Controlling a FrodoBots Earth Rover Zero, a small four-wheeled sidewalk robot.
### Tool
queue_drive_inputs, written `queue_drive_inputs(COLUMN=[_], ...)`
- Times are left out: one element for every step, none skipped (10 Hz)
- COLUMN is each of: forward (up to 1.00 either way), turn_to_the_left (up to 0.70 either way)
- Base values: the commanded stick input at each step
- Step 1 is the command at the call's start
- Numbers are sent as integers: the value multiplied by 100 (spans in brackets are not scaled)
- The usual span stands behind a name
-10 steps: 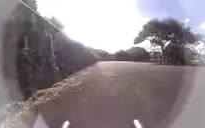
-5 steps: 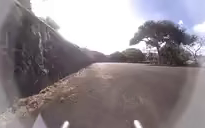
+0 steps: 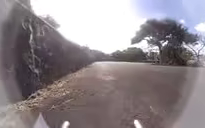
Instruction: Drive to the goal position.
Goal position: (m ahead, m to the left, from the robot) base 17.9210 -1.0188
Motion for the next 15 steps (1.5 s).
queue_drive_inputs(forward=[70, 70, 70, 70, 70, 70, 70, 70, 70, 70, 70, 70, 70, 70, 70], turn_to_the_left=[0, 0, 0, 0, 0, 0, 0, 0, 0, 0, 0, 0, 0, 0, 0])
